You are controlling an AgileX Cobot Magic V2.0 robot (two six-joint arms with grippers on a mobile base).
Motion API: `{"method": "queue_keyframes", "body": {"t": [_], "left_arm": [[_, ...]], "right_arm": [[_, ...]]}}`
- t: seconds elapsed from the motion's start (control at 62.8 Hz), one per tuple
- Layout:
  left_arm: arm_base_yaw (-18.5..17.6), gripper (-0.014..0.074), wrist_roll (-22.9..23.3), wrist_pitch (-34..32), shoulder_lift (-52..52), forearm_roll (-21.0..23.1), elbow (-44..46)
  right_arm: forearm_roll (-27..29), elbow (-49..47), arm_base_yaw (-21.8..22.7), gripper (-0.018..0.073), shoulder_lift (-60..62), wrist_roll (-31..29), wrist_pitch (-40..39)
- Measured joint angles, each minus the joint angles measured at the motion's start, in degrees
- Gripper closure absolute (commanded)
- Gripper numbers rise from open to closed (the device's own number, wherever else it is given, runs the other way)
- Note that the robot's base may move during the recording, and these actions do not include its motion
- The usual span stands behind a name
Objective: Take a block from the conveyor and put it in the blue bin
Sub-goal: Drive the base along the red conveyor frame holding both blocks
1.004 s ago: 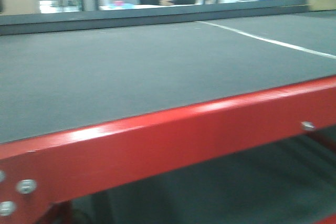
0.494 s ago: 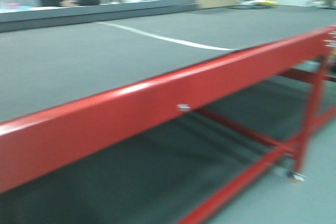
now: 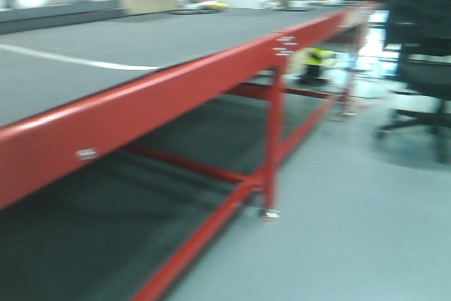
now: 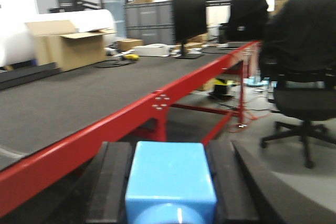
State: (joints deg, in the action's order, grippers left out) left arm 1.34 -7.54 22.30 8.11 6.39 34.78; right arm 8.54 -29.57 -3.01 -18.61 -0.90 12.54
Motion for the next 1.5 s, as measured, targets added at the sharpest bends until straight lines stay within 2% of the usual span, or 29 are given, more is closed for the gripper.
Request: {"method": "queue_keyframes", "body": {"t": [1.498], "left_arm": [[0.0,0.0708,0.0,0.0,0.0,0.0,0.0]], "right_arm": [[0.0,0.0,0.0,0.0713,0.2,0.0,0.0]]}}
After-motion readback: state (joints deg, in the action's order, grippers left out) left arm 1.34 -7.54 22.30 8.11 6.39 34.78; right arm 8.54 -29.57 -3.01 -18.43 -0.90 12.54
